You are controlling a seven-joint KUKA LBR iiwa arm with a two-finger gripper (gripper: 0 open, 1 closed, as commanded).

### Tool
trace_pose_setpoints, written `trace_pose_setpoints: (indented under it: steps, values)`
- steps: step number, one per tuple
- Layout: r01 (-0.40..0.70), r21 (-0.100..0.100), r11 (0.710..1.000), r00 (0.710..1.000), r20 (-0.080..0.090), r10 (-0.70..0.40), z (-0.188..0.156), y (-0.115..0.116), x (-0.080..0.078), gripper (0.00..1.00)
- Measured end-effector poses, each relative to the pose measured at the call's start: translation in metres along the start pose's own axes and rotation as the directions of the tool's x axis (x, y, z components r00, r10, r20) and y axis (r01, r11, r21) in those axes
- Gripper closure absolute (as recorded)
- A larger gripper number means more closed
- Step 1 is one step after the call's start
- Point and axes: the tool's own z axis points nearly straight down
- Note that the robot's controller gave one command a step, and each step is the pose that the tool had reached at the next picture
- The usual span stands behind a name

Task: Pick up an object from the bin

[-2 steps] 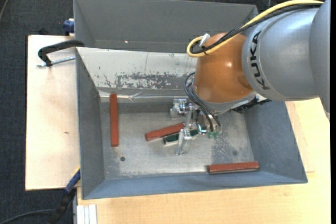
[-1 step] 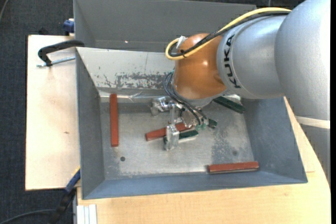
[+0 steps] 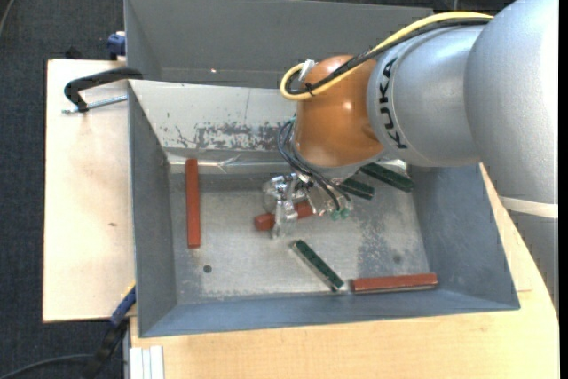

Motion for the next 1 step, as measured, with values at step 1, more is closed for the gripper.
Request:
trace_pose_setpoints:
  steps: [1]
  values:
    - [0.055, 0.002, 0.998, 0.998, 0.007, -0.055, -0.179, 0.0151, -0.002, 1.0]
